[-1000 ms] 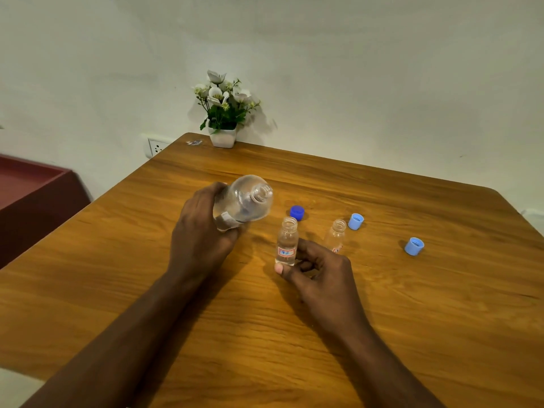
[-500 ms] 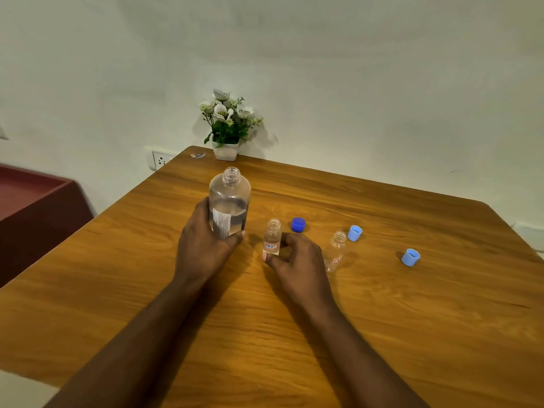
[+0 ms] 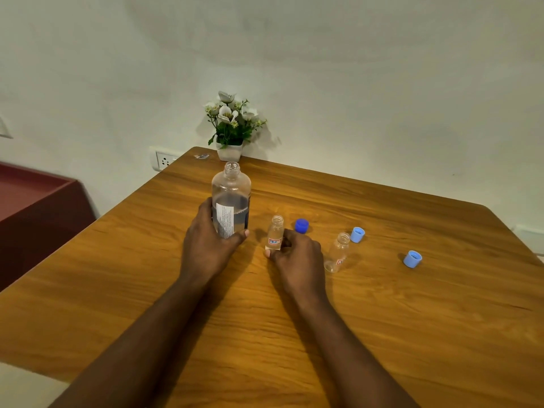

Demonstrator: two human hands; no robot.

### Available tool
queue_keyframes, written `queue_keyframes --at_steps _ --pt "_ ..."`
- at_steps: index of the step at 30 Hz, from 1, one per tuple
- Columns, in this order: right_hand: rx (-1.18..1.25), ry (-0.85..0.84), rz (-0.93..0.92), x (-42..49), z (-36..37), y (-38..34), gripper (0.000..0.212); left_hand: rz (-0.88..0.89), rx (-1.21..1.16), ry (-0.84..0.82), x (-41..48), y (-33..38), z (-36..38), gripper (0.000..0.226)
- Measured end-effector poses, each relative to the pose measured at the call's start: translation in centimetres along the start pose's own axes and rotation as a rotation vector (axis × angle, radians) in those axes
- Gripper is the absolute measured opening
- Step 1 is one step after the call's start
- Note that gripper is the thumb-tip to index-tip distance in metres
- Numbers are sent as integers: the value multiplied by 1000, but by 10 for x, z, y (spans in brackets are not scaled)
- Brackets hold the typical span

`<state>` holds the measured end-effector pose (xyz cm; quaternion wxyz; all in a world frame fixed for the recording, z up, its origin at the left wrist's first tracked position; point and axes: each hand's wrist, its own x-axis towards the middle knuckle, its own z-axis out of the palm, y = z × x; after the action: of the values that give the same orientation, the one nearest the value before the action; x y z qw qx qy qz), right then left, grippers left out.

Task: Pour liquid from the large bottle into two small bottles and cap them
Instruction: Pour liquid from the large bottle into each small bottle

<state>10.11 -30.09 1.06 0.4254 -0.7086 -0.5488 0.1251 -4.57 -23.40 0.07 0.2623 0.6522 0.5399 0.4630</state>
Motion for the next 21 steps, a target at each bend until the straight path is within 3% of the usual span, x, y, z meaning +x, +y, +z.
queue_keyframes --at_steps 3,8,14,21 --pt "-28 6 3 -1 0 0 20 -2 5 -1 -1 0 -1 90" --pt "9 50 24 -15 -7 2 41 -4 3 -8 0 0 -2 90" --pt "97 105 -11 -51 -38 12 11 -2 -16 -25 -1 0 -2 91" --pt "130 346 151 -44 -69 41 10 0 -12 -22 -1 -1 -2 91"
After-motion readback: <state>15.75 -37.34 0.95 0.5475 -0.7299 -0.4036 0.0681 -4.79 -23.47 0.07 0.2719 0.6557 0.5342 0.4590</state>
